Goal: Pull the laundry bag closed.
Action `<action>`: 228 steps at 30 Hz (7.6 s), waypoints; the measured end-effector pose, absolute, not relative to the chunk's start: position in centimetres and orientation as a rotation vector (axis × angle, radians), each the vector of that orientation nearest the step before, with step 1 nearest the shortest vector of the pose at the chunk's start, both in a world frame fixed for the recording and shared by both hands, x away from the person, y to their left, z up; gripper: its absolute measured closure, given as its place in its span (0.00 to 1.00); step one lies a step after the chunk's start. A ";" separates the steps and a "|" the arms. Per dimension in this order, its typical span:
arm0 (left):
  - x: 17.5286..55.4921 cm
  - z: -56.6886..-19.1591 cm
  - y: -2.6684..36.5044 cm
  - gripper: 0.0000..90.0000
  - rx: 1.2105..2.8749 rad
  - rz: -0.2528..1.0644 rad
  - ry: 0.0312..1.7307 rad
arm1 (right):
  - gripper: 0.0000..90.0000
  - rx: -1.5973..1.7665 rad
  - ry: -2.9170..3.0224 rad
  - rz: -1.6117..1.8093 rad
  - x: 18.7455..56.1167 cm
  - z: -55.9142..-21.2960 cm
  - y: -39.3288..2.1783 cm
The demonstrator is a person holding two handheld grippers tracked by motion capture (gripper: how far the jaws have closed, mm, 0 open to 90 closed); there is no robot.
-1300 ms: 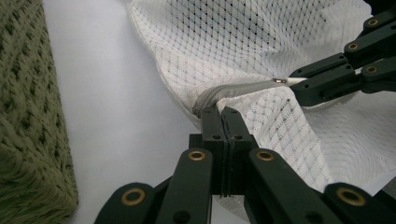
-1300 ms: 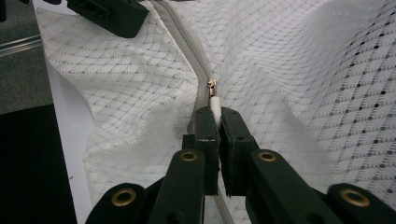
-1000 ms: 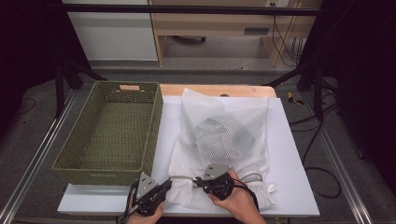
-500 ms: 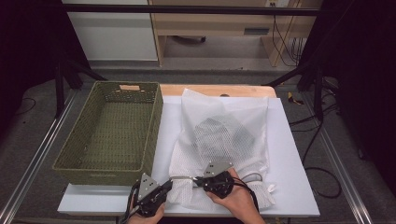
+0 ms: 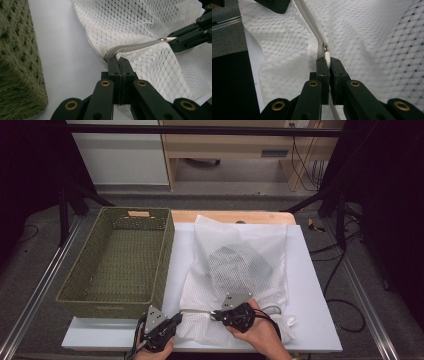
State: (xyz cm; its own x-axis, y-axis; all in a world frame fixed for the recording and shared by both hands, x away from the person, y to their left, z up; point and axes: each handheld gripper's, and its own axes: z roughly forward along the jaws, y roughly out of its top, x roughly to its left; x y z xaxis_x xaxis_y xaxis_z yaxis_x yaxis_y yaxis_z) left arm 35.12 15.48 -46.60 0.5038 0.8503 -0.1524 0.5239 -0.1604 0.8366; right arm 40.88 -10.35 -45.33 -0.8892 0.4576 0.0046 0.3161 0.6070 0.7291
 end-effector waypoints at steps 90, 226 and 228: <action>35.0 -46.4 15.5 1.00 1.845 0.467 1.127 | 0.97 0.747 2.612 1.117 40.9 -44.1 -18.9; 34.8 -45.7 16.1 1.00 1.829 0.490 1.128 | 0.97 0.961 2.571 0.939 39.8 -42.8 -32.5; 34.8 -45.7 16.2 1.00 1.829 0.489 1.130 | 0.97 0.957 2.573 0.927 39.8 -43.1 -32.5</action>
